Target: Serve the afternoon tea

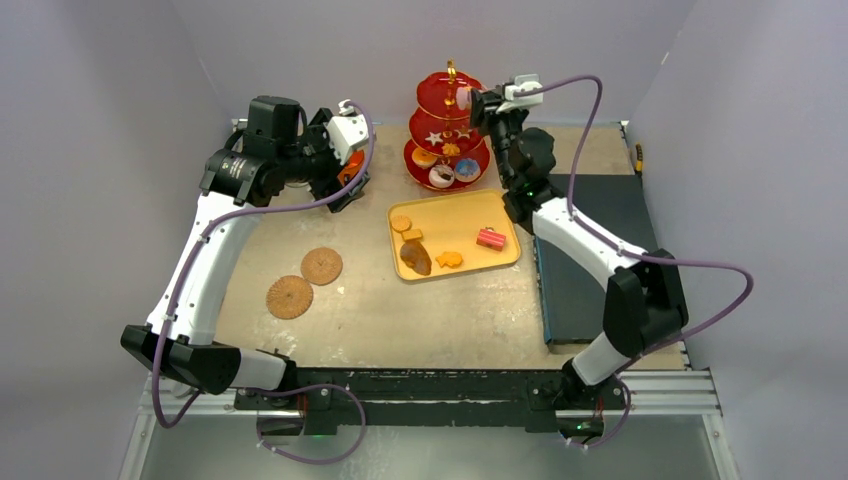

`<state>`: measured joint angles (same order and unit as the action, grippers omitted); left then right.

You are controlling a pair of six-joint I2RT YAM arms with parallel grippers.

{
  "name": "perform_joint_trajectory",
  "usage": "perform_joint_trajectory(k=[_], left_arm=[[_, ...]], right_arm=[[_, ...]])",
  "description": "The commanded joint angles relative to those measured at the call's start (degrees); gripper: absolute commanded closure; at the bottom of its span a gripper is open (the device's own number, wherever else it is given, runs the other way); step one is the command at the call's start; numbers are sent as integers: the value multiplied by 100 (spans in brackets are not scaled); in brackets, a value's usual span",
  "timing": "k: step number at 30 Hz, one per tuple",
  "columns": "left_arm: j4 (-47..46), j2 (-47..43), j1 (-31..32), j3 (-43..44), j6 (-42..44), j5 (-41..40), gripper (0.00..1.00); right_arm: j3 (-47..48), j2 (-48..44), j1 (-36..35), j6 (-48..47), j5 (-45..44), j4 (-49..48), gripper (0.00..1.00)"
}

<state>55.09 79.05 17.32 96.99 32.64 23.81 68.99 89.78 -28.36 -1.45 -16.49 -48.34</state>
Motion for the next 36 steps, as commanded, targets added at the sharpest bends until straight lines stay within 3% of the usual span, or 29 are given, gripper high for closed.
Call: perform_joint_trajectory(k=[1, 12, 20, 29, 36], left_arm=[[-25, -56, 11, 197, 61, 41, 2], [-42, -30, 16, 197, 59, 1, 2], [-42, -13, 9, 232, 69, -35, 1], [-42, -33, 14, 266, -2, 20, 1], [-41, -95, 13, 235, -36, 18, 1]], right_arm=[[650, 242, 212, 48, 203, -100, 61], [1656, 1313, 497, -42, 321, 243, 57], [1824, 1494, 511, -31, 408, 305, 41], [1505, 904, 507, -157, 372, 125, 36], [243, -309, 277, 77, 637, 128, 36]])
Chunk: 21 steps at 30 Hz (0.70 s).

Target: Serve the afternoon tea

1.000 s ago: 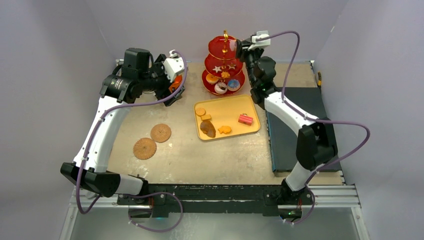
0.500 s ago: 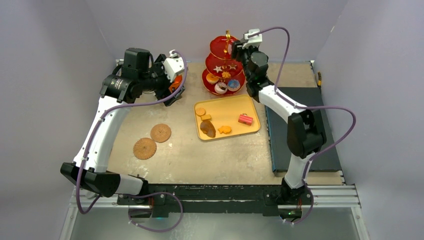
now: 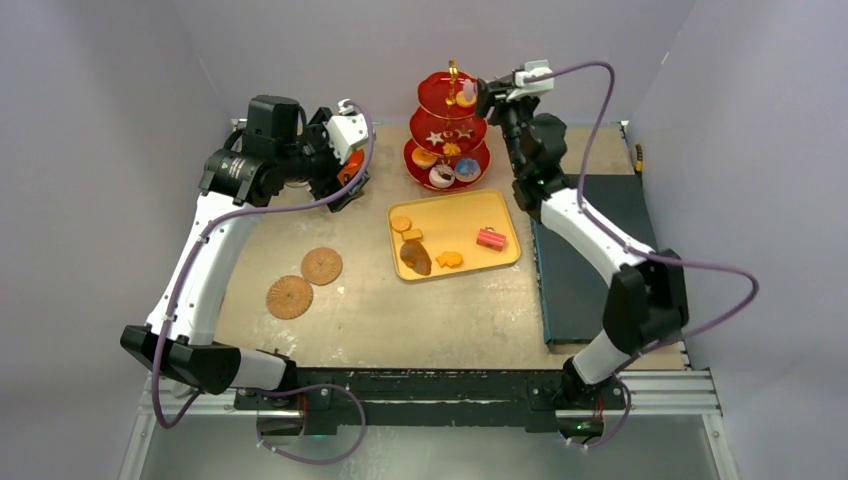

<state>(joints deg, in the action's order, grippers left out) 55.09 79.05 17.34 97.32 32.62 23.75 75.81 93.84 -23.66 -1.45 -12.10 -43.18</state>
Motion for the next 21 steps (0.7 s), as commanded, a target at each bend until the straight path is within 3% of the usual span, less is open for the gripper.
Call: perform_joint_trajectory(k=[1, 11, 21], left_arm=[[-49, -104, 6, 188, -45, 25, 2], [-113, 2, -2, 218, -394, -178, 2], [-180, 183, -113, 288, -637, -426, 3]], right_arm=[[-643, -895, -284, 71, 214, -362, 36], [-2271, -1740, -1373, 269, -58, -358, 38], [-2685, -706, -1966, 481, 412, -563, 38]])
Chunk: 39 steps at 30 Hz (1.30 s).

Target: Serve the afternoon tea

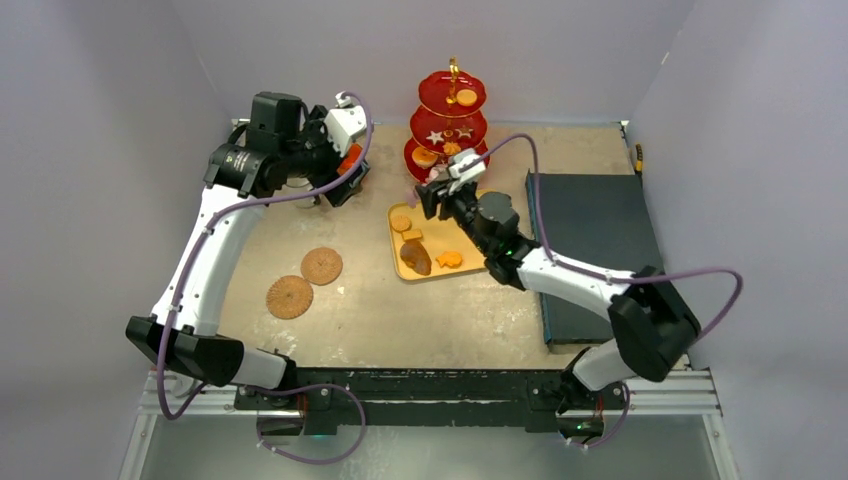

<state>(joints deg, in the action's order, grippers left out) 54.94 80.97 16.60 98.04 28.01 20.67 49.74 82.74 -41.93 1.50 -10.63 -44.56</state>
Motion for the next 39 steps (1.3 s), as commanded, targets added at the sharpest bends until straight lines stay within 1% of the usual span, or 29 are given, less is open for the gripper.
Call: perform_joint_trajectory(k=[1, 6, 11, 17, 22, 28, 33, 39], left_arm=[[-175, -23, -36, 222, -186, -117, 3], [-161, -25, -42, 281, -195, -142, 3], [-149, -2, -44, 312, -184, -155, 3], [-152, 7, -36, 308, -183, -107, 3], [-120, -9, -41, 296, -122, -107, 3], [-102, -50, -43, 267, -46, -107, 3], [-63, -95, -43, 260, 40, -147, 3], [-76, -156, -43, 183, 56, -117, 3]], right_arm=[[-59, 552, -154, 201, 298, -475, 38], [163, 1268, -201, 191, 465, -640, 37], [327, 1753, -210, 130, 492, -718, 36], [467, 2143, -212, 4, 393, -852, 35], [615, 2273, -202, -57, 431, -847, 35], [924, 2618, -202, -106, 453, -847, 36], [919, 2654, -204, -125, 425, -869, 41], [770, 2619, -201, -132, 461, -940, 51]])
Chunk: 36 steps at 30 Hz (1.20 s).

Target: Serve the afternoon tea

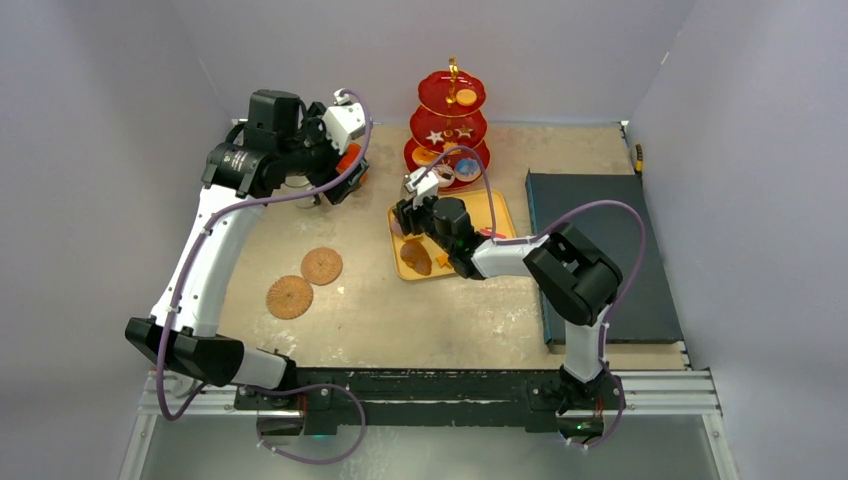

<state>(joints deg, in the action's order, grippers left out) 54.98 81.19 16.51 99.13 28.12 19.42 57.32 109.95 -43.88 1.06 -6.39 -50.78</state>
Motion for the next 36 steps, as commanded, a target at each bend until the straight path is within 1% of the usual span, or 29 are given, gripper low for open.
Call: perform_joint_trajectory(k=[1, 3, 6, 11, 17, 20, 24, 29, 36], left_arm=[[-84, -182, -34, 64, 44, 13, 3], [-84, -202, -34, 54, 34, 18, 3], [-84, -211, -35, 49, 51, 10, 3], [-68, -235, -32, 46, 71, 0, 3], [-83, -279, -34, -16, 113, -17, 3], [-103, -270, -34, -17, 100, 0, 3], [-110, -261, -34, -26, 84, 27, 3], [-102, -283, -34, -43, 121, -6, 3], [-97, -314, -34, -104, 178, -13, 3]], right_arm=[[6, -116, -8, -88, 34, -334, 52], [-27, -178, -7, -86, 6, -398, 55], [-63, -352, -7, -341, -90, -549, 57], [-61, -772, -7, -609, -314, -709, 58], [173, -1358, 13, -868, -431, -612, 58], [571, -1536, 143, -877, -404, -435, 58], [1383, -1509, 446, -758, -299, -157, 58], [2451, -1103, 864, -576, -197, 199, 58], [3278, -505, 1216, -464, -221, 424, 58]])
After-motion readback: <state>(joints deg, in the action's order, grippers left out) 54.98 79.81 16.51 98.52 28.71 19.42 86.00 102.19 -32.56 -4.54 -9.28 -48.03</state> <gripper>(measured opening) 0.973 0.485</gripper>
